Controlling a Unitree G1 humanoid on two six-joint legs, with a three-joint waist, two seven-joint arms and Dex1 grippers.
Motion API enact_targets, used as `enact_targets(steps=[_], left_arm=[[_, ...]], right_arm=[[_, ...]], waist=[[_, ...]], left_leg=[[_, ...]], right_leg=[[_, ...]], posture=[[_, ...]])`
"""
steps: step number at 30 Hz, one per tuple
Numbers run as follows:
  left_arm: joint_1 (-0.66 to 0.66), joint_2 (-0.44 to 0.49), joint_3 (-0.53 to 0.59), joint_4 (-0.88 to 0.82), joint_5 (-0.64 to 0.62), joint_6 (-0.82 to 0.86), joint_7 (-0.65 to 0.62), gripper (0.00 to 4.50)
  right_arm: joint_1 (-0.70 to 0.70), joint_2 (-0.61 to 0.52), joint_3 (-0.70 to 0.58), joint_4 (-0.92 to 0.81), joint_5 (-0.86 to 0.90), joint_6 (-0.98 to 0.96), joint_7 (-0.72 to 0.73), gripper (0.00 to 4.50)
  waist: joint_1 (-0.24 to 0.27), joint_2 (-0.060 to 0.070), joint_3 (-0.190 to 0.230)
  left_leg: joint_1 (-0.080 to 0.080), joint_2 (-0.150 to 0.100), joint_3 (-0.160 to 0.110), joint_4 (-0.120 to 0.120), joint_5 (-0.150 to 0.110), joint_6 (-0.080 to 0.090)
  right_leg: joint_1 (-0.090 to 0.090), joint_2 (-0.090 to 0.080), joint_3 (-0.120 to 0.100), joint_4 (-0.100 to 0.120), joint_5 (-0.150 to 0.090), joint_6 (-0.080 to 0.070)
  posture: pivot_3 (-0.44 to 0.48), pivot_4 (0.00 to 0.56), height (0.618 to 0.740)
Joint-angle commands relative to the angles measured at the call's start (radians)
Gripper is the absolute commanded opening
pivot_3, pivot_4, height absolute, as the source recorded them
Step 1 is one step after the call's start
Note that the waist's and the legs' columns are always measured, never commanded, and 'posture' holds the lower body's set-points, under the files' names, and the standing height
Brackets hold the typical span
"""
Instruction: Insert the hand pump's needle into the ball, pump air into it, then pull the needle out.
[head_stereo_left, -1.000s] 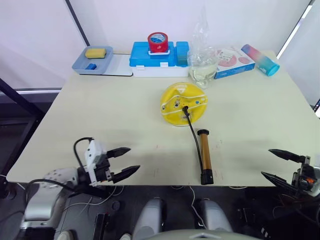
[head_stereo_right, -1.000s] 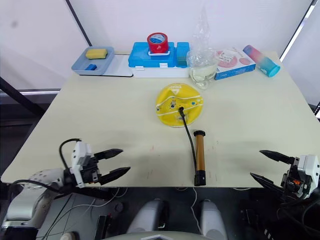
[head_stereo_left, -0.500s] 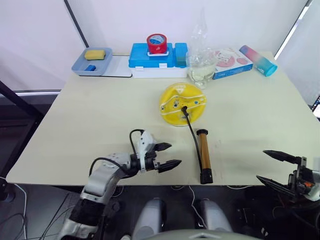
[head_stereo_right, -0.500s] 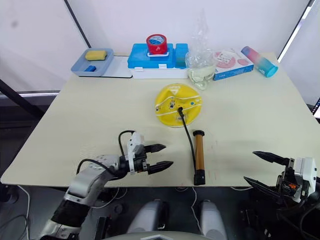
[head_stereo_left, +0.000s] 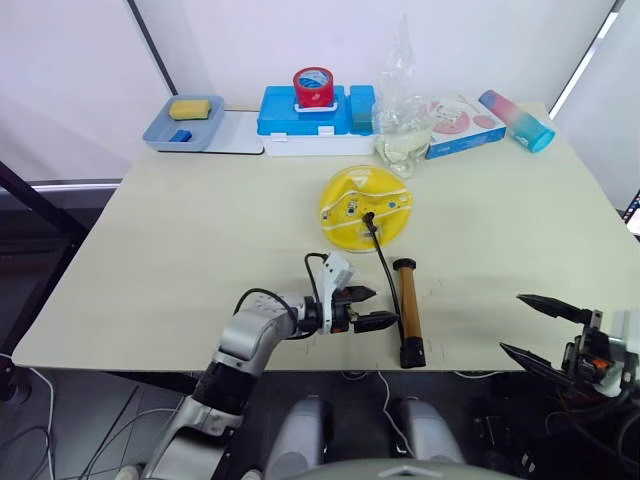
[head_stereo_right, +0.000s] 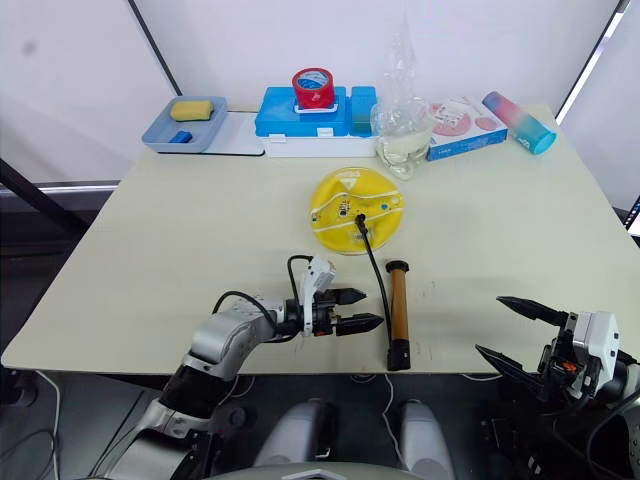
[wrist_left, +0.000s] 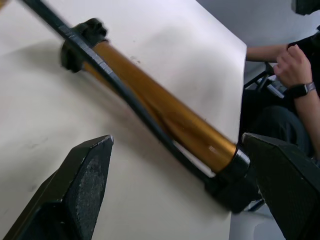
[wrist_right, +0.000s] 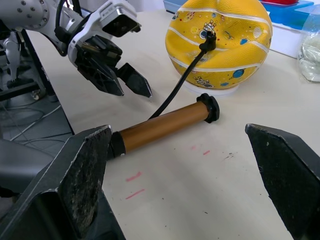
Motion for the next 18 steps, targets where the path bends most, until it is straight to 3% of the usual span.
enact_targets(steps=[1,7,18], left_arm=[[-0.019,-0.001,-0.023,-0.046,-0.04,0.045,-0.033,4.41],[-0.022,-0.002,-0.037,-0.066,-0.065,0.09,-0.046,4.41],[-0.031,-0.092,-0.01,-0.028,-0.086,0.18,0.06,4.41]], right_arm=[[-0.009,0.0,-0.003,-0.017,0.002,-0.008,-0.008,4.5],[-0.017,-0.007,0.002,-0.019,0.001,-0.004,-0.014,4.5],[-0.022,-0.004,0.006,-0.018,-0.008,-0.007,-0.017,4.5]], waist=[[-0.001,0.0,0.0],[-0.001,0.0,0.0],[-0.001,0.0,0.0]], left_leg=[[0.0,0.0,0.0,0.0,0.0,0.0],[0.0,0.0,0.0,0.0,0.0,0.0],[0.0,0.0,0.0,0.0,0.0,0.0]], right_leg=[[0.0,0.0,0.0,0.0,0.0,0.0],[0.0,0.001,0.0,0.0,0.0,0.0],[0.0,0.001,0.001,0.0,0.0,0.0]], posture=[[0.0,0.15,0.739],[0.0,0.15,0.739],[0.0,0.15,0.739]])
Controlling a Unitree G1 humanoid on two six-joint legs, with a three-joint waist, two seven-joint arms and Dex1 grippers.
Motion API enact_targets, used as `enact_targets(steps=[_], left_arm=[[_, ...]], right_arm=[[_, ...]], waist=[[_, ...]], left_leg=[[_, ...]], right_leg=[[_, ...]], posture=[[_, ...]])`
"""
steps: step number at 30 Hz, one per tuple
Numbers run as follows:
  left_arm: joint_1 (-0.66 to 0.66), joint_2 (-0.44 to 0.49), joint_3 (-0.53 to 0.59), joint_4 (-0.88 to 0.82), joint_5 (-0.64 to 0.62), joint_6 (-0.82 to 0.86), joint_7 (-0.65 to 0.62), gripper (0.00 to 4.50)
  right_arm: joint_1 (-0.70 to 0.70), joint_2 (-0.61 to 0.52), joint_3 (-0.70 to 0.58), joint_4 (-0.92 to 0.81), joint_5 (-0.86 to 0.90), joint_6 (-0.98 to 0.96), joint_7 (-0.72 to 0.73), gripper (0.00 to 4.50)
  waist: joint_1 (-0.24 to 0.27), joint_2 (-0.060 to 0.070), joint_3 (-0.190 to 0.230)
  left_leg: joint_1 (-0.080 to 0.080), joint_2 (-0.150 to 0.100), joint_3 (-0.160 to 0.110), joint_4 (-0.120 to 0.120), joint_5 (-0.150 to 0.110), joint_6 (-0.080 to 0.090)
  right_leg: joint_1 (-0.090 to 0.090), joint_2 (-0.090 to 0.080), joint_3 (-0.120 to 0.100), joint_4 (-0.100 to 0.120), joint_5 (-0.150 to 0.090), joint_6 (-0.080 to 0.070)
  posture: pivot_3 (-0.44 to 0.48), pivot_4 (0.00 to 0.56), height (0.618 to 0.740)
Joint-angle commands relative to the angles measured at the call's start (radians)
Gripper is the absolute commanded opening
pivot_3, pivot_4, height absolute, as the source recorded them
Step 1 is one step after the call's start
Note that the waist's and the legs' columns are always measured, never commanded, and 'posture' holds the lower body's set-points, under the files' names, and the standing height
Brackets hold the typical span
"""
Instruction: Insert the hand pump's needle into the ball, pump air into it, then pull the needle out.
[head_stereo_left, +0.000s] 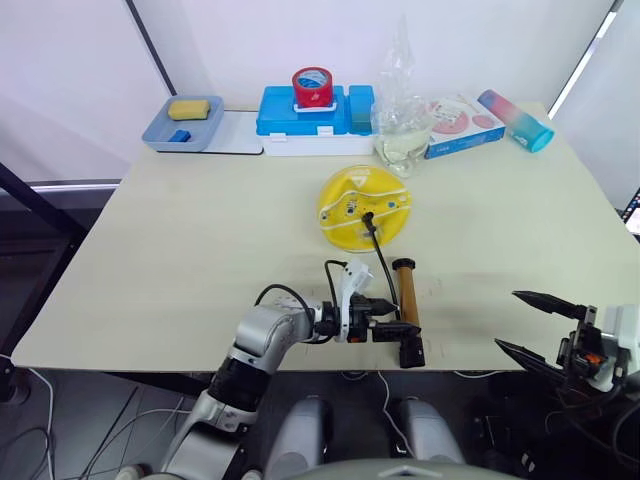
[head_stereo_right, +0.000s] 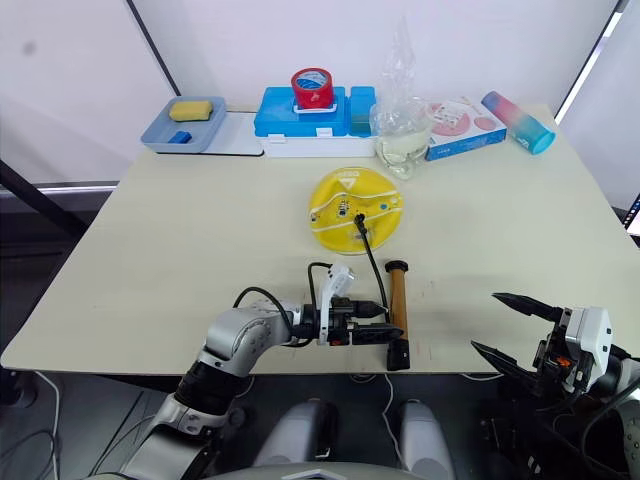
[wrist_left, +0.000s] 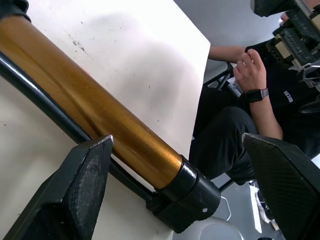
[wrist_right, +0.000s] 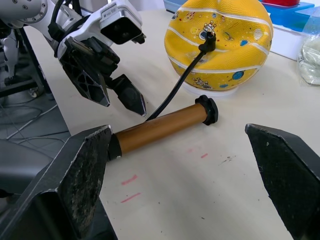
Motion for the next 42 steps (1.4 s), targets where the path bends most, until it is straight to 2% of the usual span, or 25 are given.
enact_targets(steps=[1,18,39,42], left_arm=[[-0.021,-0.037,0.021,0.015,-0.012,0.002,0.041,4.41],[-0.072,-0.104,0.033,0.098,-0.011,0.13,0.169,4.41],[-0.149,-0.219,0.208,0.234,-0.072,0.29,0.311,4.41],[-0.149,-0.22,0.208,0.236,-0.077,0.303,0.311,3.58]], right_arm=[[-0.001,-0.002,-0.003,-0.016,0.004,-0.009,-0.001,4.5],[-0.028,0.009,0.024,0.003,-0.02,-0.03,-0.003,4.5],[-0.048,0.032,0.056,0.031,-0.049,-0.075,-0.009,4.5],[-0.049,0.033,0.06,0.032,-0.048,-0.075,-0.008,4.5]], waist=[[0.0,0.0,0.0],[0.0,0.0,0.0],[0.0,0.0,0.0],[-0.001,-0.001,0.0]], left_leg=[[0.0,0.0,0.0,0.0,0.0,0.0],[0.0,-0.001,0.0,0.0,0.0,0.0],[0.0,-0.002,0.0,0.001,0.0,0.0],[0.0,-0.002,0.0,0.0,0.0,0.0]], right_leg=[[0.0,0.0,0.0,0.0,0.0,0.0],[0.0,0.0,0.0,0.0,0.0,0.0],[0.001,0.001,0.0,0.0,0.0,0.0],[0.001,0.001,0.0,0.0,0.0,0.0]], posture=[[0.0,0.15,0.739],[0.0,0.15,0.739],[0.0,0.15,0.739],[0.0,0.15,0.739]])
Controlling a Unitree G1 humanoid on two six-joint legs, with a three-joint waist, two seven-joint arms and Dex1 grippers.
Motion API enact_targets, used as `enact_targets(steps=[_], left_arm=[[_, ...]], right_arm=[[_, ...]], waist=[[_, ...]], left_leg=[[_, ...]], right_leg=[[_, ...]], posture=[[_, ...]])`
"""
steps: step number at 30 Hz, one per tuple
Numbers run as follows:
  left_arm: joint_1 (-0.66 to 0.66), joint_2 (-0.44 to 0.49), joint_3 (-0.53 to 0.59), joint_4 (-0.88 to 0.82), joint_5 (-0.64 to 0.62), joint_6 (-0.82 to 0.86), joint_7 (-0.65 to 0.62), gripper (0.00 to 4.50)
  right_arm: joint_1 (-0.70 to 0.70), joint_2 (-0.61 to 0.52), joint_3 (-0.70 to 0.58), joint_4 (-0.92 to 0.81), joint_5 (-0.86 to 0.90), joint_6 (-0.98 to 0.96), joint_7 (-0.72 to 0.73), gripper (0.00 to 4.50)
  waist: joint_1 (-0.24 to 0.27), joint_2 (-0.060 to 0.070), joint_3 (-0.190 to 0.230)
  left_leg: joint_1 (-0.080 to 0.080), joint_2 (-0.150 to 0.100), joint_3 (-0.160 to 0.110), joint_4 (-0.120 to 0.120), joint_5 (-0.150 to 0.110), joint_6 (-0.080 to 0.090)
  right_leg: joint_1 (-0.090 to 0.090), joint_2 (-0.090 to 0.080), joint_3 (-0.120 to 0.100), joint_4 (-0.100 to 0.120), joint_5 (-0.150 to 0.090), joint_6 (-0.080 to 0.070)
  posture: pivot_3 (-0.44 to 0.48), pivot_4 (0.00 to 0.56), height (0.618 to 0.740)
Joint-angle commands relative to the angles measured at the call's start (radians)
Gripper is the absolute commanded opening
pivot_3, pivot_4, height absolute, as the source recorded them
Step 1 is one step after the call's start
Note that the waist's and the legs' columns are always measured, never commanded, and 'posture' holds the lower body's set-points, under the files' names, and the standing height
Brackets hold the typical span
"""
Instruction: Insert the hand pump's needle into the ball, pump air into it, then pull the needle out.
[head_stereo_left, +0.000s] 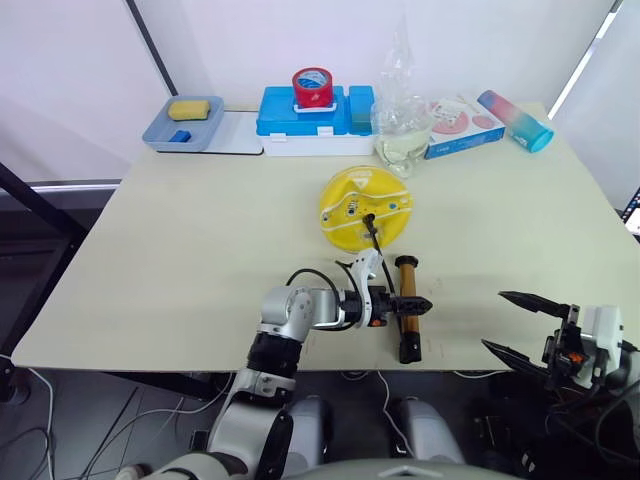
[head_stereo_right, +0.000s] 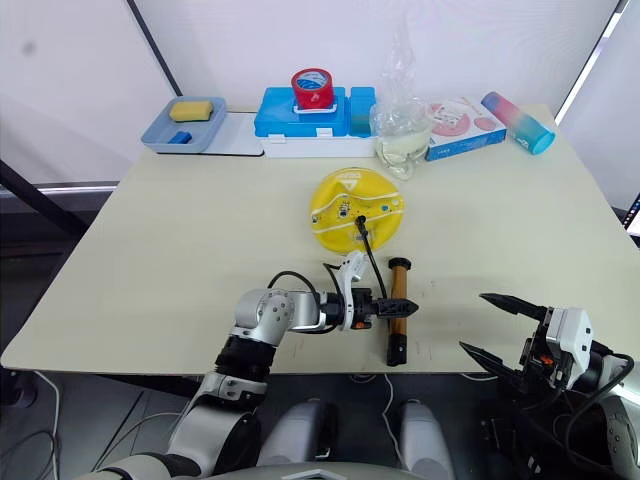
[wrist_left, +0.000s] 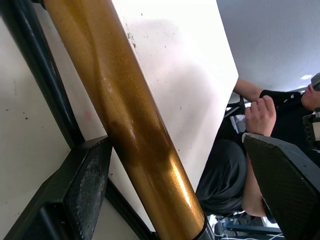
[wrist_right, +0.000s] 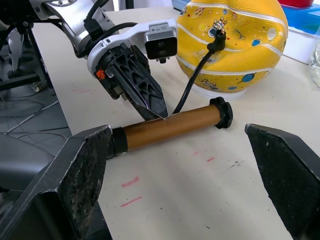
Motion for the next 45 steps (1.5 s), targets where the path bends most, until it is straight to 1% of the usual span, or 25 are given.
enact_targets(steps=[1,4,5,6,12,17,20,21,23,24,25,27,30,33,35,37,38,41,45], left_arm=[[0.0,-0.003,-0.004,0.005,-0.007,0.023,0.007,3.05],[0.002,-0.002,-0.007,0.012,-0.001,0.021,0.011,1.8],[0.002,-0.001,-0.007,0.015,0.001,0.018,0.012,1.29],[0.002,0.0,-0.007,0.018,0.001,0.017,0.013,1.02],[0.006,0.003,0.004,0.013,-0.009,0.02,0.015,1.02],[0.007,0.007,0.019,-0.03,-0.041,0.032,-0.005,1.02],[0.015,0.035,-0.012,-0.085,-0.052,0.034,-0.041,1.02],[0.025,0.06,-0.038,-0.128,-0.055,0.015,-0.076,1.02],[0.04,0.09,-0.053,-0.183,-0.079,0.01,-0.12,1.02],[0.052,0.115,-0.071,-0.218,-0.075,-0.035,-0.158,1.02],[0.059,0.13,-0.075,-0.238,-0.08,-0.046,-0.175,1.02],[0.073,0.187,-0.122,-0.281,-0.062,-0.109,-0.24,1.02],[0.088,0.244,-0.171,-0.299,-0.028,-0.188,-0.287,1.02],[0.128,0.29,-0.198,-0.298,0.032,-0.4,-0.372,1.02],[0.147,0.307,-0.2,-0.29,0.056,-0.51,-0.42,1.02],[0.157,0.308,-0.189,-0.276,0.057,-0.564,-0.441,1.02],[0.164,0.313,-0.191,-0.268,0.069,-0.624,-0.469,1.02],[0.173,0.317,-0.18,-0.236,0.064,-0.719,-0.529,1.02],[0.177,0.341,-0.198,-0.143,0.141,-0.97,-0.643,1.02]], right_arm=[[-0.007,0.003,0.001,-0.003,0.011,-0.016,0.0,4.5],[-0.008,0.003,0.005,0.004,0.011,-0.021,0.001,4.5],[-0.008,0.002,0.007,0.006,0.01,-0.023,0.001,4.5],[-0.009,0.002,0.008,0.008,0.01,-0.024,0.002,4.5],[-0.012,0.002,0.015,0.01,0.01,-0.028,-0.001,4.5],[-0.016,0.002,0.014,-0.004,0.028,-0.01,-0.008,4.5],[-0.017,0.001,0.012,-0.031,0.058,0.025,-0.019,4.5],[-0.016,0.001,0.013,-0.051,0.077,0.05,-0.028,4.5],[-0.015,0.001,0.015,-0.083,0.103,0.088,-0.041,4.5],[-0.017,0.002,0.016,-0.097,0.112,0.103,-0.051,4.5],[-0.018,0.004,0.016,-0.109,0.118,0.117,-0.06,4.5],[-0.021,0.011,0.014,-0.135,0.141,0.152,-0.084,4.5],[-0.035,0.014,0.013,-0.18,0.177,0.212,-0.124,4.5],[-0.051,-0.001,0.02,-0.218,0.223,0.317,-0.173,4.5],[-0.069,-0.005,0.019,-0.245,0.262,0.387,-0.212,4.5],[-0.087,-0.003,0.019,-0.271,0.297,0.44,-0.242,4.5],[-0.097,-0.005,0.024,-0.283,0.309,0.467,-0.256,4.5],[-0.131,-0.02,0.054,-0.295,0.29,0.517,-0.274,4.5],[-0.207,-0.022,0.095,-0.302,0.302,0.607,-0.328,4.5]], waist=[[0.0,0.0,0.0],[0.0,0.0,0.0],[0.0,0.0,0.0],[0.0,0.0,0.0],[-0.001,0.0,0.0],[0.0,0.0,0.0],[-0.001,0.0,0.0],[-0.001,0.0,0.0],[-0.002,0.0,0.0],[-0.001,0.0,0.0],[-0.001,0.0,0.0],[0.0,0.0,0.0],[0.0,0.0,0.0],[-0.001,0.0,0.0],[0.001,0.0,0.0],[0.001,0.0,0.0],[0.001,0.0,0.0],[0.001,0.0,0.0],[-0.001,0.0,0.0]], left_leg=[[0.0,0.0,0.0,0.0,0.0,0.0],[0.0,0.0,0.0,0.0,0.0,0.0],[0.0,0.0,0.0,0.0,0.0,0.0],[0.0,0.0,0.0,0.0,0.0,0.0],[0.0,0.0,0.0,0.0,0.0,0.0],[0.0,0.0,0.0,0.0,0.0,0.0],[0.0,0.0,0.0,0.0,0.0,0.0],[0.0,0.0,0.0,0.0,0.0,0.0],[0.0,0.001,0.0,0.0,0.0,0.0],[0.0,0.002,0.0,0.0,0.0,0.0],[0.0,0.002,0.0,0.0,0.0,0.0],[0.0,0.002,0.0,0.0,0.0,0.0],[0.0,0.002,0.0,0.0,0.0,0.0],[0.0,0.002,0.0,0.0,0.0,0.0],[-0.001,0.003,0.001,0.0,0.0,0.0],[-0.001,0.003,0.001,0.0,0.0,0.0],[-0.001,0.003,0.001,0.0,0.0,0.0],[-0.002,0.003,0.001,0.0,0.0,0.0],[-0.002,0.003,0.002,0.0,0.0,0.0]], right_leg=[[0.0,0.0,0.0,0.0,0.0,0.0],[0.0,0.0,0.0,0.0,0.0,0.0],[0.0,0.0,0.0,0.0,0.0,0.0],[0.0,0.0,0.0,0.0,0.0,0.0],[0.0,0.0,0.0,0.0,0.0,0.0],[0.0,0.0,0.0,0.0,0.0,0.0],[0.0,0.0,0.0,0.0,0.0,0.0],[0.0,0.0,0.0,0.0,0.0,0.0],[0.0,0.0,0.0,0.0,0.0,0.0],[0.0,0.0,0.0,0.0,0.0,-0.001],[0.0,0.0,0.0,0.0,0.0,-0.001],[0.0,0.0,0.0,0.0,0.001,-0.002],[0.0,-0.001,0.001,0.0,0.001,-0.002],[-0.001,-0.001,0.001,0.0,0.001,-0.002],[-0.001,-0.001,0.001,0.0,0.002,-0.004],[-0.002,-0.001,0.002,0.0,0.002,-0.004],[-0.002,-0.001,0.002,0.0,0.002,-0.004],[-0.002,-0.001,0.002,0.0,0.001,-0.002],[-0.003,0.0,0.002,0.0,0.001,-0.003]], posture=[[0.0,0.15,0.739],[0.0,0.15,0.739],[0.0,0.15,0.739],[0.0,0.15,0.739],[0.0,0.15,0.739],[0.0,0.15,0.739],[0.0,0.15,0.739],[0.0,0.15,0.739],[0.0,0.15,0.739],[0.0,0.15,0.739],[0.0,0.15,0.739],[0.0,0.15,0.739],[0.0,0.15,0.739],[0.0,0.15,0.739],[0.0,0.15,0.739],[0.0,0.15,0.739],[0.0,0.15,0.739],[0.0,0.15,0.739],[0.0,0.15,0.739]])
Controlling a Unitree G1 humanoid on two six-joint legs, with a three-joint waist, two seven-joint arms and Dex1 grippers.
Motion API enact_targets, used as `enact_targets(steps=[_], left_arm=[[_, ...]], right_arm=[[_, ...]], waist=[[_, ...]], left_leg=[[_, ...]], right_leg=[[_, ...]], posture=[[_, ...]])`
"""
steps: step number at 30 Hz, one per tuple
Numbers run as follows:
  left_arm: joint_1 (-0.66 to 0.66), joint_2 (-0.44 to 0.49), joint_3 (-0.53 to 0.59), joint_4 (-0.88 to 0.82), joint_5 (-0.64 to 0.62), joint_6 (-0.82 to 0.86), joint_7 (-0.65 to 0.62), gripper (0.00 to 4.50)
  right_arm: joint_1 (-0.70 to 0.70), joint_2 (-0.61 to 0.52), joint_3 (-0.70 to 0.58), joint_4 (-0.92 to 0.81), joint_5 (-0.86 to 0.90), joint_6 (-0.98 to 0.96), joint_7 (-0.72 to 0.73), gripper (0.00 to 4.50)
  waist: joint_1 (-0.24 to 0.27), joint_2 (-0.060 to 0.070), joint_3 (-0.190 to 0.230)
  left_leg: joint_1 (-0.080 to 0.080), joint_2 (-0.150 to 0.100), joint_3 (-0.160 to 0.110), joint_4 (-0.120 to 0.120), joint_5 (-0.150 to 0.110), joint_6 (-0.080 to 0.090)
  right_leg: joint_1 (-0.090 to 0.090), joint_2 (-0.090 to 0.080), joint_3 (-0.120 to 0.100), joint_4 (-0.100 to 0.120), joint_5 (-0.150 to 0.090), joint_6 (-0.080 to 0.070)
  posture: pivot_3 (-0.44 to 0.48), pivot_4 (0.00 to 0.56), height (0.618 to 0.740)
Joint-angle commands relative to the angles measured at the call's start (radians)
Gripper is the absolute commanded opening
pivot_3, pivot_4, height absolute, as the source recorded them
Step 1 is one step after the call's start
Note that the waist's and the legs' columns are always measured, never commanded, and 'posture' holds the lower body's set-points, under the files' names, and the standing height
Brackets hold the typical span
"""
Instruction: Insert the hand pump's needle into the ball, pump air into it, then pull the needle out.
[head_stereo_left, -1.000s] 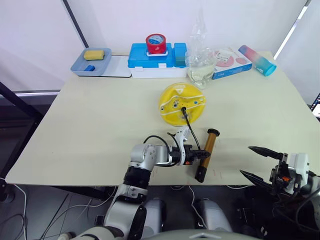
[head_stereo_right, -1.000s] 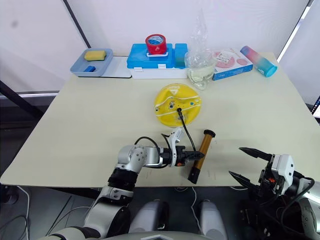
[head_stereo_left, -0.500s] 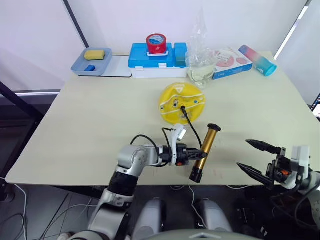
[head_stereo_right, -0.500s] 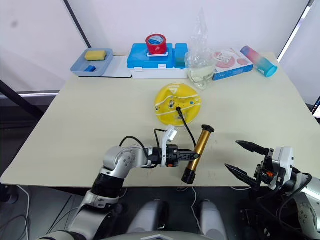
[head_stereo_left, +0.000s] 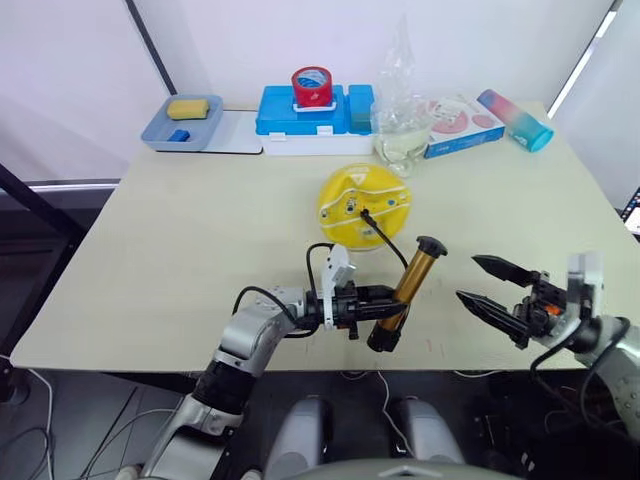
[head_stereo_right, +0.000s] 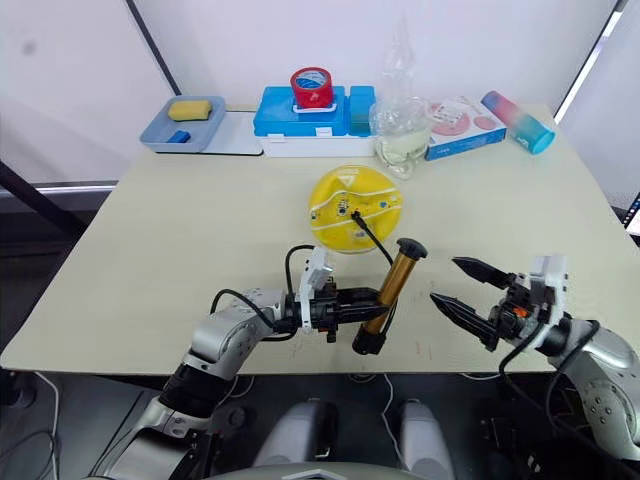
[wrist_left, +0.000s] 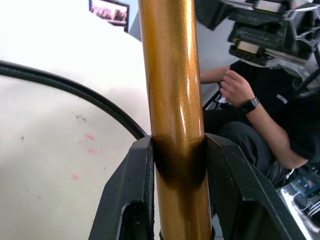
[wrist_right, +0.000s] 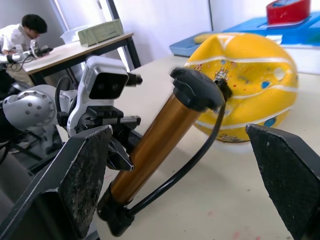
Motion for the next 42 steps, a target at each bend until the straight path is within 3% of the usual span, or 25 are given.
enact_targets(steps=[1,4,13,23,42], left_arm=[[-0.006,0.012,0.005,0.068,0.063,-0.253,-0.099,1.02],[-0.024,-0.004,0.01,0.176,0.127,-0.473,-0.133,1.02],[-0.066,-0.084,0.054,0.398,0.169,-0.754,-0.115,1.02],[-0.064,-0.13,0.074,0.42,0.118,-0.79,-0.16,1.02],[-0.05,-0.14,0.103,0.405,0.082,-0.753,-0.188,1.02]], right_arm=[[-0.065,-0.006,0.021,-0.045,0.032,0.068,-0.039,4.5],[-0.11,0.003,0.047,-0.047,0.021,0.086,-0.048,4.5],[-0.205,0.063,0.109,-0.07,0.087,0.125,-0.009,4.5],[-0.279,0.138,0.181,-0.012,0.025,0.097,-0.015,4.5],[-0.294,0.186,0.148,0.038,0.023,0.064,0.028,4.5]], waist=[[0.003,0.0,0.0],[0.004,0.0,0.0],[0.003,-0.001,0.0],[0.003,-0.001,0.0],[0.001,-0.001,0.0]], left_leg=[[0.0,0.0,0.0,0.0,0.0,0.0],[-0.001,0.0,0.0,0.0,0.0,0.0],[-0.003,-0.001,-0.002,0.0,0.0,0.0],[-0.003,-0.001,-0.002,0.0,0.0,0.0],[-0.003,-0.001,-0.003,0.0,0.0,0.0]], right_leg=[[0.0,0.0,0.0,0.0,0.0,-0.001],[0.0,0.0,0.0,0.0,0.0,-0.001],[-0.001,0.0,0.0,-0.001,0.001,-0.002],[-0.001,0.001,-0.001,-0.001,0.001,0.0],[-0.001,0.001,-0.001,0.0,0.001,-0.001]], posture=[[0.0,0.15,0.739],[0.0,0.15,0.739],[0.0,0.15,0.739],[0.0,0.15,0.739],[0.0,0.15,0.739]])
